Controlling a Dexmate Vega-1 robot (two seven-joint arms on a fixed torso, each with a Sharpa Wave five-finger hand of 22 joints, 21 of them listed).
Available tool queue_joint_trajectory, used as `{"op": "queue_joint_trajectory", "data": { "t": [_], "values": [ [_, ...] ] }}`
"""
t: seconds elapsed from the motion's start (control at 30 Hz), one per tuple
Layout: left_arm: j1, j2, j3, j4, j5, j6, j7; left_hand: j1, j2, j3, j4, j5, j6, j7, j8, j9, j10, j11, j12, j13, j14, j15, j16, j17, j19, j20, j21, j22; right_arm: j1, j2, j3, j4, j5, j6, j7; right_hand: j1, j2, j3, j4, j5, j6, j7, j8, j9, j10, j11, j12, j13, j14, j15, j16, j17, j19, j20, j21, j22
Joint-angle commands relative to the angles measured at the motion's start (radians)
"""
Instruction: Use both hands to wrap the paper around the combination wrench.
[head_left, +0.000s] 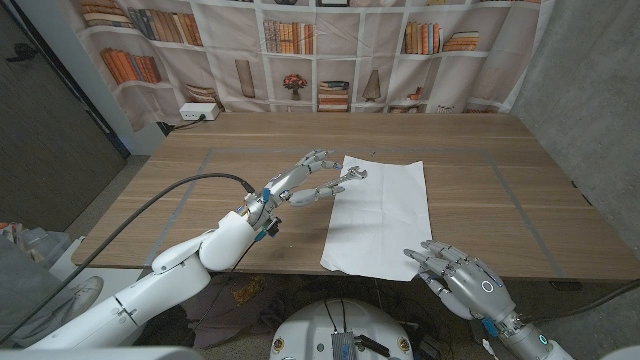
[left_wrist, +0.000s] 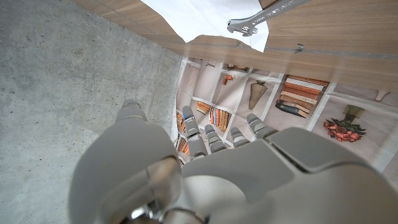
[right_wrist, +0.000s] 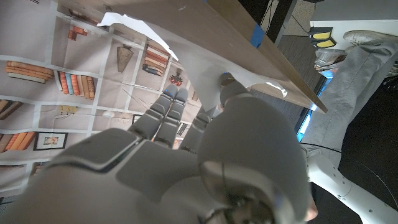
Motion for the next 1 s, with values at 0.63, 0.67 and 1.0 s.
{"op": "queue_joint_trajectory", "data": {
  "t": [0.63,0.67,1.0],
  "values": [
    [-0.006,-0.019,-0.001,0.008,-0.009,0.008,0.015,-0.010,-0.002,-0.013,0.008,0.007,0.012,0.005,-0.004,0.002,0.010,-0.004,0.000,0.003,-0.015,-0.020,0.003,0.001,-0.004,-0.001,0.007,0.002,-0.006,0.072,0.153,-0.029,0.421,0.313,0.120,0.015,-0.008,-0.008,-0.009,-0.011,0.032,0.030,-0.002,0.004,0.036,-0.003,0.051,0.051,0.039,-0.192,0.014,0.014,0.010,-0.100,0.006,0.005],
    [-0.005,-0.019,-0.002,0.007,-0.009,0.010,0.015,-0.010,-0.001,-0.013,0.008,0.007,0.013,0.005,-0.003,0.002,0.010,-0.003,0.000,0.003,-0.015,-0.019,0.003,0.001,-0.004,-0.001,0.007,0.002,-0.007,0.077,0.163,-0.029,0.431,0.323,0.134,0.015,-0.008,-0.008,-0.009,-0.011,0.033,0.032,-0.002,0.004,0.037,-0.003,0.052,0.051,0.040,-0.192,0.015,0.014,0.009,-0.097,0.005,0.005],
    [-0.003,-0.024,0.001,-0.001,-0.006,0.023,0.022,-0.010,0.000,-0.015,0.009,0.008,0.010,0.006,-0.005,0.001,0.011,-0.004,0.000,0.003,-0.016,-0.019,0.003,0.001,-0.005,-0.001,0.007,0.002,-0.031,0.156,0.274,-0.055,0.569,0.419,0.319,0.010,-0.008,-0.013,-0.007,-0.009,0.036,0.061,-0.006,0.005,0.039,-0.004,0.062,0.061,0.053,-0.188,0.020,0.021,0.008,-0.077,0.005,0.006]
  ]
}}
